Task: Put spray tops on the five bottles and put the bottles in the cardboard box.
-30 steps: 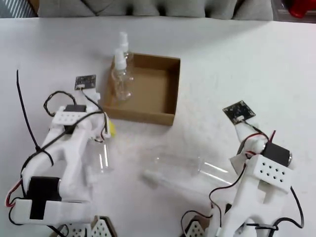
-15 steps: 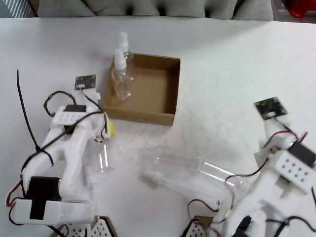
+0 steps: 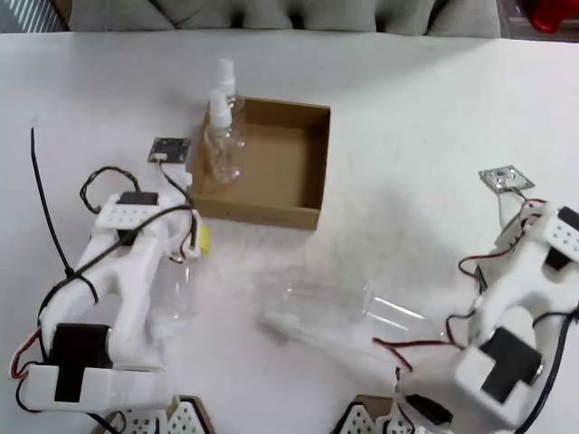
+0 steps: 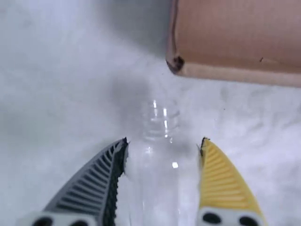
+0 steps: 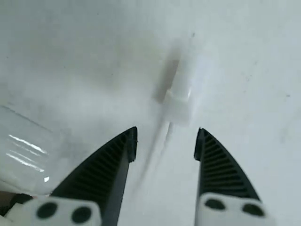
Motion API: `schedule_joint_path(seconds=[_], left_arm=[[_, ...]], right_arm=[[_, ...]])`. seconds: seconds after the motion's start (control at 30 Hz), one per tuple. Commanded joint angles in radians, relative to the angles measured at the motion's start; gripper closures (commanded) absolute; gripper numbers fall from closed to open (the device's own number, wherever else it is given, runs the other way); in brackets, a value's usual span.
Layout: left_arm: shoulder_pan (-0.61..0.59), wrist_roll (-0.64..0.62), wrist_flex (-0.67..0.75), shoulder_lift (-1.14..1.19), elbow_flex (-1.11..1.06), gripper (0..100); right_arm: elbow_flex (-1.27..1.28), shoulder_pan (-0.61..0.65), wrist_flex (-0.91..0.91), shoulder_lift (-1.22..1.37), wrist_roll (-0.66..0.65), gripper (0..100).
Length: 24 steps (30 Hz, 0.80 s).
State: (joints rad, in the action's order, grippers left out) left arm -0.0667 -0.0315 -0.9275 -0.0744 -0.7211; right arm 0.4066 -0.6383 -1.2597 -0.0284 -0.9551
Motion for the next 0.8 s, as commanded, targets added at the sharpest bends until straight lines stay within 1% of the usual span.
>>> schedule_joint_path(seconds=[0.0,0.3,0.37,0.47,0.53,0.6,0.77], left_arm=[[0.008,0.012,0.014,-0.012,0.021,98],[0.008,0.012,0.02,-0.016,0.006,98],[0.008,0.012,0.02,-0.016,0.006,98],[0.008,0.012,0.02,-0.016,0.006,98],[0.008,0.012,0.02,-0.016,0.006,98],[0.008,0.012,0.02,-0.016,0.006,98],[0.008,0.017,0.017,-0.018,0.003,98]], right_arm=[[-0.114,0.028,0.067,0.094,0.068,82.9],[-0.245,0.051,0.073,0.344,0.077,83.4],[-0.281,0.048,0.071,0.383,0.078,87.5],[-0.328,0.045,0.053,0.41,0.08,99.3],[-0.353,0.042,-0.007,0.407,0.08,96.5],[-0.397,0.036,-0.102,0.394,0.081,98.4],[-0.45,0.028,-0.343,0.305,0.081,98.2]])
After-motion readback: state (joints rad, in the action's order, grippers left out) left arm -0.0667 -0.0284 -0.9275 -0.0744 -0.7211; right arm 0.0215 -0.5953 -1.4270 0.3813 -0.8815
